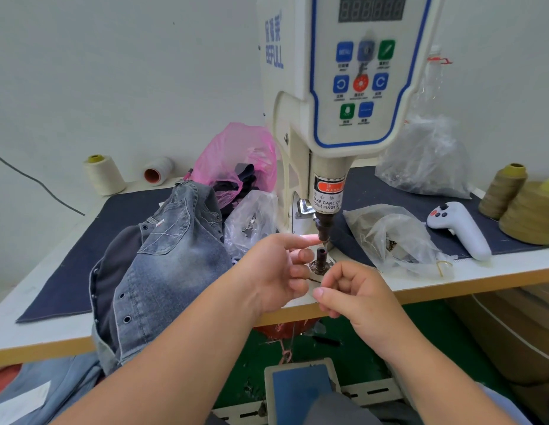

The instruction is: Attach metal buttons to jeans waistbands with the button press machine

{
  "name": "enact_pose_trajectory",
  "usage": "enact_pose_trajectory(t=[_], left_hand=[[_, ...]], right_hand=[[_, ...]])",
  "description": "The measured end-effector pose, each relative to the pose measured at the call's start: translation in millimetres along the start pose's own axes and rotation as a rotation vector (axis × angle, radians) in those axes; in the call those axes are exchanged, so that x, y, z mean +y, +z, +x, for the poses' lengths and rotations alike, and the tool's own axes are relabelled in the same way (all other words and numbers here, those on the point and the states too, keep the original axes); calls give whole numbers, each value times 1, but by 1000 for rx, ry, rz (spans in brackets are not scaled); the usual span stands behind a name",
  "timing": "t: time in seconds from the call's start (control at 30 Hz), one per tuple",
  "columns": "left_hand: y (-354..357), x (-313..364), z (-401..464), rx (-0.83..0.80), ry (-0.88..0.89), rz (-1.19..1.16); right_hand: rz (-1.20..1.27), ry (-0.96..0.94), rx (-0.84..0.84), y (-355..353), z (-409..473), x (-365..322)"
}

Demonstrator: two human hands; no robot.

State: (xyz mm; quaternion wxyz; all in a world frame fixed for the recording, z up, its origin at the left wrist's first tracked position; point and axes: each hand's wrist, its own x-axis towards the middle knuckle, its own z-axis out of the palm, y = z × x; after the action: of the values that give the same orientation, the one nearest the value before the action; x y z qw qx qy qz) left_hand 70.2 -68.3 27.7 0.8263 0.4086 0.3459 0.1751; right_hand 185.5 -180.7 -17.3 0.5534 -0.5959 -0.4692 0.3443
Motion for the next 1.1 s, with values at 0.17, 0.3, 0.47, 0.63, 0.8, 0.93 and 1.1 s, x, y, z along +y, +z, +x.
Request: enact_pose_trajectory(t=[0.17,0.3,0.47,0.63,0.8,0.93,1.1], left_hand=[[-29,31,3,342,397,577],[-72,66,6,798,750,912],[-124,96,15,1103,710,1346],[-152,78,31,1041,251,1424],[-160,72,28,1116,348,1415],[-158,86,2,1172,664,1024],[-139,102,-54,1113,901,865]], right_hand=[[-27,39,16,-2,-3,1],[-40,69,18,0,-4,1],[-44,70,9,7,-3,3],[-29,66,-36,15,-2,2],[-31,60,-61,20,1,0],[-34,61,-77,21,2,-3],[-42,60,-124,30,1,-8]])
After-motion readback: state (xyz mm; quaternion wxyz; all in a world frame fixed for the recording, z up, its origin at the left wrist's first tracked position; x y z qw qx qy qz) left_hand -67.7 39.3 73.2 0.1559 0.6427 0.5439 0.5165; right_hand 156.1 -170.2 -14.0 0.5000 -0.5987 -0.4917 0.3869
